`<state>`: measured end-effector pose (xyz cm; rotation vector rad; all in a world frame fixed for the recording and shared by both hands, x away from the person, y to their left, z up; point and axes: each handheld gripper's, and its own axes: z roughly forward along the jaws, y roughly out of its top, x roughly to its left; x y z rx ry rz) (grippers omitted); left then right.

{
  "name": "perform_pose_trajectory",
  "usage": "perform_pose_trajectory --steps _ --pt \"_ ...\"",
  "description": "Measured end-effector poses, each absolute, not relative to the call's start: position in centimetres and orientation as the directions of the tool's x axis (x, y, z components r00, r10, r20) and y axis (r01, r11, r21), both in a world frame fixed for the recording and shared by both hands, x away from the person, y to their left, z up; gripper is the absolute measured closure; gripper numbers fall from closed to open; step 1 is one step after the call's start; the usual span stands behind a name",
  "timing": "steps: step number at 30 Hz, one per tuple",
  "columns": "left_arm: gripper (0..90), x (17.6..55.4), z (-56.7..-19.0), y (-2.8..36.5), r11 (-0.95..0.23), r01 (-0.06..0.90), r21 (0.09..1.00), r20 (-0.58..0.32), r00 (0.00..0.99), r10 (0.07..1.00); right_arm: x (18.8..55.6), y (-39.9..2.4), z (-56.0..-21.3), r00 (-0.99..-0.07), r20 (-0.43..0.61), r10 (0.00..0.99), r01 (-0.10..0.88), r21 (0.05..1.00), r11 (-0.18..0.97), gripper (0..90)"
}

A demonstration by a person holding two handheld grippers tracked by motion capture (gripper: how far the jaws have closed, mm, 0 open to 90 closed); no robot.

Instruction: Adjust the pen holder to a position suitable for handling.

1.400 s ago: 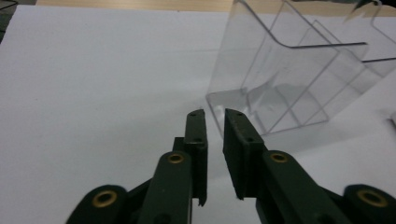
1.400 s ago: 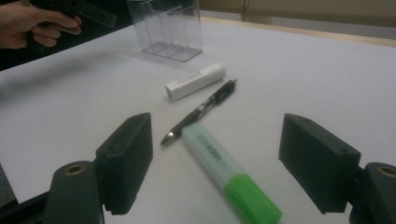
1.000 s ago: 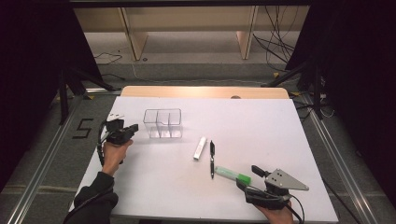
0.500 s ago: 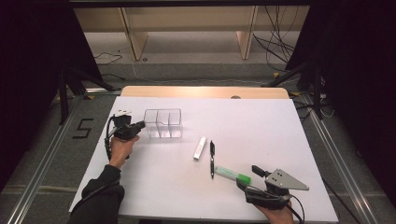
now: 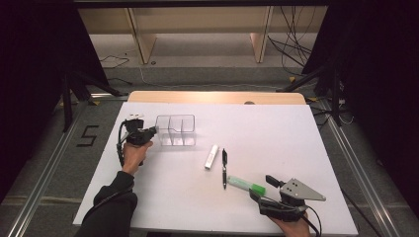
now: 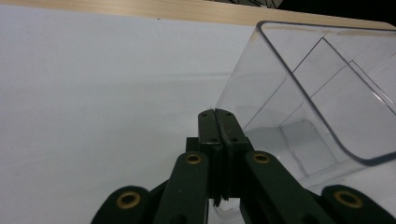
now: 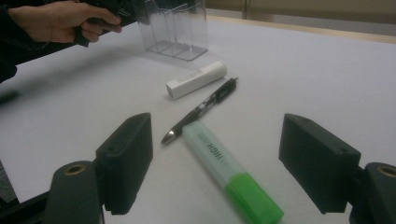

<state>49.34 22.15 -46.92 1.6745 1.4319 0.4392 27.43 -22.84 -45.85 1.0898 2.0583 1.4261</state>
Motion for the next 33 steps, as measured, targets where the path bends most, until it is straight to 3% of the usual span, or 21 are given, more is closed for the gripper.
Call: perform_pose_trajectory --steps 33 --pt "89.5 50.6 -47.4 12.9 -0.042 0.643 0.764 -0.265 0.372 0.89 27.4 -22.9 -45.8 -0.615 0.105 0.782 0.372 0.912 0.171 26.8"
